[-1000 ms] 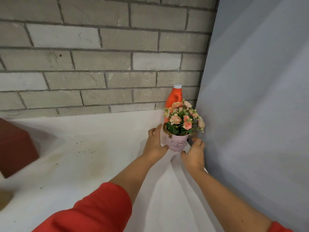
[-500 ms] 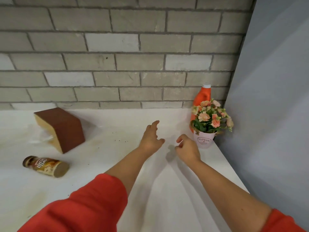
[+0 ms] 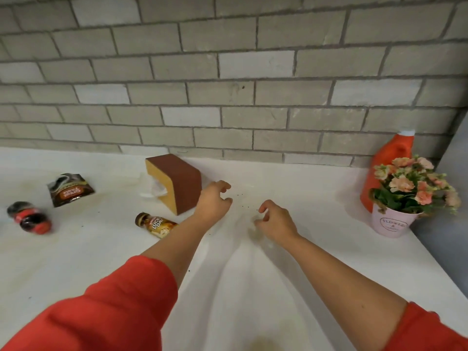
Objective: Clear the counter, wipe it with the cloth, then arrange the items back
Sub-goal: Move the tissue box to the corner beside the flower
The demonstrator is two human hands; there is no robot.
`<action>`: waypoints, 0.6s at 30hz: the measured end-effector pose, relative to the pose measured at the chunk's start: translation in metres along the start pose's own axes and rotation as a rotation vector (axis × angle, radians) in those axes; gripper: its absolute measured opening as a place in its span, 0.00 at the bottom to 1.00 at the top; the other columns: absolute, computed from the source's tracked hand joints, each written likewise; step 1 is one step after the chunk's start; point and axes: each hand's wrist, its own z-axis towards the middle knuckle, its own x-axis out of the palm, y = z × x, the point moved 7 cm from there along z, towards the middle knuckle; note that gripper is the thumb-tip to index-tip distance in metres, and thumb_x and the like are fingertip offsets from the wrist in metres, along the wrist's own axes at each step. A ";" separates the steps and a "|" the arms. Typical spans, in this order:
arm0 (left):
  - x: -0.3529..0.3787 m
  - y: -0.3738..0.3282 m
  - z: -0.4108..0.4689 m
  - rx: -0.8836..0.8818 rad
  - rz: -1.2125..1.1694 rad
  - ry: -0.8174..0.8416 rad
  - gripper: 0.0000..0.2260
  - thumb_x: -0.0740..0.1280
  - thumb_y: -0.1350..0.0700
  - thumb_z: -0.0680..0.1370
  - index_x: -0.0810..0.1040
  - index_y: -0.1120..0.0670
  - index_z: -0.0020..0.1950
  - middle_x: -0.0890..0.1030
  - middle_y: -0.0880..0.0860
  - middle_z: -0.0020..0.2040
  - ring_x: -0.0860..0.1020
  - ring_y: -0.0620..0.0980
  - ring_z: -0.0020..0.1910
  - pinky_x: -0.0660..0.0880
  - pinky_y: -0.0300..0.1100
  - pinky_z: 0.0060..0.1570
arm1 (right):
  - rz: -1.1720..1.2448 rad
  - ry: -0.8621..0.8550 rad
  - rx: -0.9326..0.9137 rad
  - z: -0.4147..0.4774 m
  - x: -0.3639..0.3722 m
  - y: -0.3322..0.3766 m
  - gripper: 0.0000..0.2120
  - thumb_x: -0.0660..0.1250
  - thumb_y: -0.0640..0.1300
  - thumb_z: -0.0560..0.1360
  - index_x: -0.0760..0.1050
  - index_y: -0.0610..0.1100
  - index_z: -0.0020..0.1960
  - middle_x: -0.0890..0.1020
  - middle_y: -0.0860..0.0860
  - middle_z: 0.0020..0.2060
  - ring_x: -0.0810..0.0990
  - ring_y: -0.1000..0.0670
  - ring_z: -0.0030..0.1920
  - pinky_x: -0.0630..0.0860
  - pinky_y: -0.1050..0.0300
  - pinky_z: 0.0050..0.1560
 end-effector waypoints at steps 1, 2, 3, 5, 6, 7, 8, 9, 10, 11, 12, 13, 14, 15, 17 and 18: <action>-0.010 0.008 0.003 0.001 0.006 -0.024 0.15 0.66 0.61 0.75 0.75 0.57 0.62 0.76 0.56 0.58 0.77 0.52 0.51 0.67 0.34 0.47 | 0.006 0.009 -0.011 0.003 0.007 0.008 0.14 0.67 0.44 0.72 0.71 0.45 0.56 0.74 0.50 0.41 0.74 0.48 0.40 0.70 0.60 0.41; -0.019 0.016 0.006 -0.001 0.008 -0.045 0.15 0.66 0.61 0.75 0.76 0.57 0.61 0.77 0.56 0.58 0.76 0.52 0.52 0.66 0.32 0.48 | 0.009 0.019 -0.021 0.007 0.014 0.015 0.15 0.68 0.44 0.72 0.71 0.44 0.57 0.74 0.49 0.42 0.73 0.49 0.42 0.70 0.60 0.42; -0.027 0.024 0.008 -0.011 0.000 -0.060 0.14 0.66 0.61 0.75 0.76 0.58 0.61 0.77 0.56 0.57 0.76 0.52 0.53 0.66 0.32 0.48 | 0.004 0.033 -0.029 0.011 0.021 0.023 0.17 0.69 0.45 0.72 0.70 0.44 0.58 0.73 0.49 0.44 0.72 0.49 0.43 0.70 0.59 0.43; -0.041 0.043 0.014 -0.055 -0.049 -0.077 0.13 0.65 0.61 0.75 0.76 0.58 0.60 0.76 0.56 0.58 0.76 0.51 0.55 0.67 0.34 0.50 | -0.021 0.065 -0.040 0.019 0.037 0.037 0.21 0.71 0.48 0.71 0.68 0.45 0.60 0.71 0.48 0.50 0.71 0.49 0.46 0.72 0.57 0.47; -0.047 0.054 0.016 -0.078 -0.079 -0.087 0.13 0.65 0.61 0.76 0.76 0.58 0.60 0.76 0.56 0.58 0.76 0.51 0.55 0.68 0.34 0.50 | -0.017 0.082 -0.043 0.023 0.044 0.044 0.24 0.72 0.49 0.70 0.67 0.45 0.61 0.69 0.48 0.52 0.71 0.49 0.48 0.75 0.55 0.50; -0.054 0.064 0.020 -0.096 -0.107 -0.104 0.12 0.65 0.61 0.76 0.77 0.58 0.60 0.76 0.56 0.59 0.76 0.51 0.56 0.67 0.34 0.50 | -0.003 0.099 -0.043 0.028 0.052 0.052 0.26 0.73 0.49 0.69 0.66 0.46 0.62 0.68 0.48 0.53 0.71 0.48 0.49 0.77 0.53 0.52; -0.061 0.074 0.023 -0.108 -0.133 -0.125 0.12 0.65 0.60 0.77 0.77 0.58 0.60 0.76 0.56 0.59 0.76 0.51 0.56 0.67 0.34 0.50 | 0.005 0.113 -0.044 0.032 0.059 0.060 0.28 0.73 0.50 0.69 0.64 0.47 0.63 0.67 0.48 0.55 0.72 0.48 0.52 0.77 0.51 0.52; -0.067 0.083 0.027 -0.118 -0.153 -0.149 0.11 0.65 0.60 0.77 0.77 0.58 0.59 0.76 0.57 0.59 0.75 0.51 0.56 0.67 0.34 0.51 | 0.002 0.123 -0.045 0.037 0.066 0.068 0.30 0.74 0.51 0.68 0.63 0.48 0.64 0.66 0.47 0.58 0.73 0.47 0.55 0.76 0.53 0.53; -0.073 0.092 0.031 -0.127 -0.166 -0.169 0.11 0.64 0.59 0.77 0.76 0.58 0.60 0.75 0.57 0.59 0.75 0.51 0.55 0.66 0.34 0.51 | -0.002 0.128 -0.047 0.042 0.072 0.077 0.32 0.74 0.52 0.67 0.62 0.49 0.66 0.66 0.47 0.60 0.72 0.46 0.58 0.73 0.55 0.53; -0.078 0.100 0.035 -0.133 -0.173 -0.186 0.11 0.64 0.59 0.78 0.76 0.58 0.60 0.73 0.57 0.60 0.74 0.50 0.54 0.66 0.34 0.51 | 0.005 0.129 -0.052 0.047 0.078 0.085 0.35 0.75 0.52 0.67 0.61 0.50 0.67 0.65 0.47 0.62 0.72 0.46 0.60 0.71 0.57 0.53; -0.082 0.108 0.039 -0.136 -0.180 -0.198 0.11 0.63 0.59 0.78 0.76 0.58 0.60 0.72 0.58 0.60 0.74 0.50 0.53 0.66 0.34 0.51 | 0.026 0.127 -0.061 0.052 0.084 0.094 0.37 0.76 0.53 0.66 0.60 0.51 0.68 0.64 0.47 0.64 0.71 0.46 0.61 0.70 0.57 0.54; -0.086 0.114 0.044 -0.136 -0.188 -0.208 0.12 0.62 0.58 0.79 0.75 0.58 0.61 0.70 0.58 0.61 0.73 0.50 0.51 0.65 0.34 0.51 | 0.051 0.125 -0.070 0.058 0.090 0.102 0.39 0.76 0.52 0.65 0.59 0.52 0.69 0.63 0.47 0.65 0.70 0.46 0.63 0.70 0.56 0.56; -0.088 0.120 0.048 -0.138 -0.199 -0.214 0.12 0.62 0.58 0.79 0.74 0.58 0.61 0.69 0.57 0.61 0.72 0.49 0.51 0.66 0.35 0.52 | 0.075 0.122 -0.079 0.064 0.096 0.110 0.41 0.77 0.52 0.64 0.58 0.52 0.70 0.63 0.47 0.65 0.69 0.45 0.64 0.70 0.55 0.58; -0.091 0.125 0.053 -0.138 -0.208 -0.217 0.12 0.61 0.58 0.79 0.74 0.57 0.62 0.68 0.57 0.62 0.72 0.50 0.51 0.67 0.36 0.53 | 0.096 0.118 -0.088 0.070 0.101 0.118 0.43 0.77 0.52 0.64 0.57 0.52 0.71 0.62 0.46 0.66 0.68 0.45 0.65 0.69 0.54 0.60; -0.093 0.135 0.062 -0.132 -0.213 -0.206 0.13 0.60 0.58 0.79 0.73 0.57 0.63 0.66 0.58 0.64 0.73 0.53 0.56 0.68 0.40 0.58 | 0.124 0.104 -0.110 0.081 0.111 0.132 0.45 0.78 0.52 0.63 0.56 0.52 0.72 0.62 0.45 0.65 0.67 0.44 0.66 0.68 0.53 0.62; -0.093 0.138 0.067 -0.132 -0.216 -0.190 0.14 0.60 0.58 0.79 0.72 0.56 0.65 0.65 0.58 0.65 0.72 0.55 0.59 0.68 0.42 0.61 | 0.134 0.093 -0.126 0.086 0.116 0.138 0.46 0.78 0.52 0.63 0.56 0.51 0.72 0.62 0.45 0.65 0.67 0.43 0.66 0.68 0.53 0.63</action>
